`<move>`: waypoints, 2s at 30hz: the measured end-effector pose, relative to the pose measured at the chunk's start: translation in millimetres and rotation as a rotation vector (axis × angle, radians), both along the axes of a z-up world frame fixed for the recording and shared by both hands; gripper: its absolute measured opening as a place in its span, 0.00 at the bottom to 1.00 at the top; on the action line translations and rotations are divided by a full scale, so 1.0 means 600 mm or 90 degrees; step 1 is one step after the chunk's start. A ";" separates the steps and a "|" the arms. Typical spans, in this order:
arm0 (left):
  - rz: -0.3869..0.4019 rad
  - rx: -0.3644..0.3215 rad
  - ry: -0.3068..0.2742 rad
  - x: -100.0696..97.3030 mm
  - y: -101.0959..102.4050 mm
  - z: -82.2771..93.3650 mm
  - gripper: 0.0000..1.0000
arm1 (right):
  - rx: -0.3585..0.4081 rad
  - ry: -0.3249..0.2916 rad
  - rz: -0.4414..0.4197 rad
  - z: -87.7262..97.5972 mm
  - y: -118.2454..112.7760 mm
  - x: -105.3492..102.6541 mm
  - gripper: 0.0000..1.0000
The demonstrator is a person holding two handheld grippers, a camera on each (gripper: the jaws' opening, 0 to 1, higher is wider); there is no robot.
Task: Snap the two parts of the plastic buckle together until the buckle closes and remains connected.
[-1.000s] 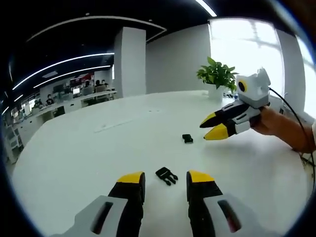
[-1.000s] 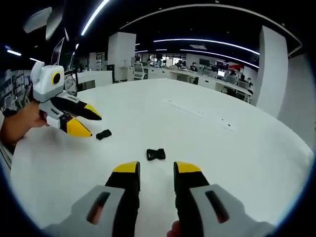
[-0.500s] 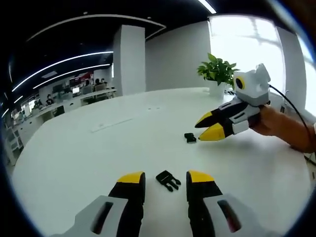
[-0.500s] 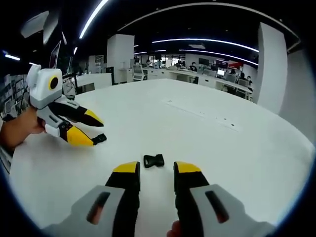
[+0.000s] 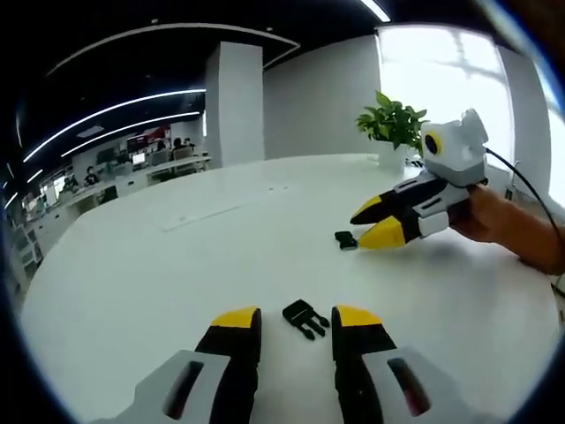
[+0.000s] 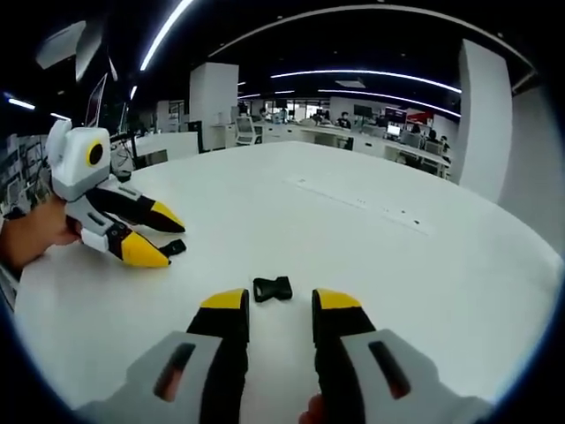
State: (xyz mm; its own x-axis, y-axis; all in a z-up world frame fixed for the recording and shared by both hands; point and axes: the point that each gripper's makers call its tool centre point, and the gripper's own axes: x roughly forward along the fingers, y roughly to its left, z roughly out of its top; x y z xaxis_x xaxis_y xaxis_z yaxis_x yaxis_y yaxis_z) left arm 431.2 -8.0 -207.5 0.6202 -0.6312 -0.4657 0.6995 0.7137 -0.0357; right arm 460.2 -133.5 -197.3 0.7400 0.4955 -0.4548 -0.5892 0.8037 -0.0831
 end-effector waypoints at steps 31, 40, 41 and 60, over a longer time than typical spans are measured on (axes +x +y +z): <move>0.046 -0.006 0.005 0.020 0.049 -0.001 0.30 | -0.011 -0.002 -0.050 -0.010 -0.032 0.013 0.27; 0.064 -0.003 0.001 0.032 0.059 -0.001 0.29 | -0.004 0.002 -0.058 -0.012 -0.040 0.016 0.27; 0.067 -0.003 0.001 0.033 0.060 -0.001 0.29 | -0.004 0.003 -0.058 -0.012 -0.040 0.015 0.27; 0.096 0.009 -0.014 0.059 0.065 0.000 0.28 | 0.028 0.015 -0.037 0.000 -0.014 0.004 0.27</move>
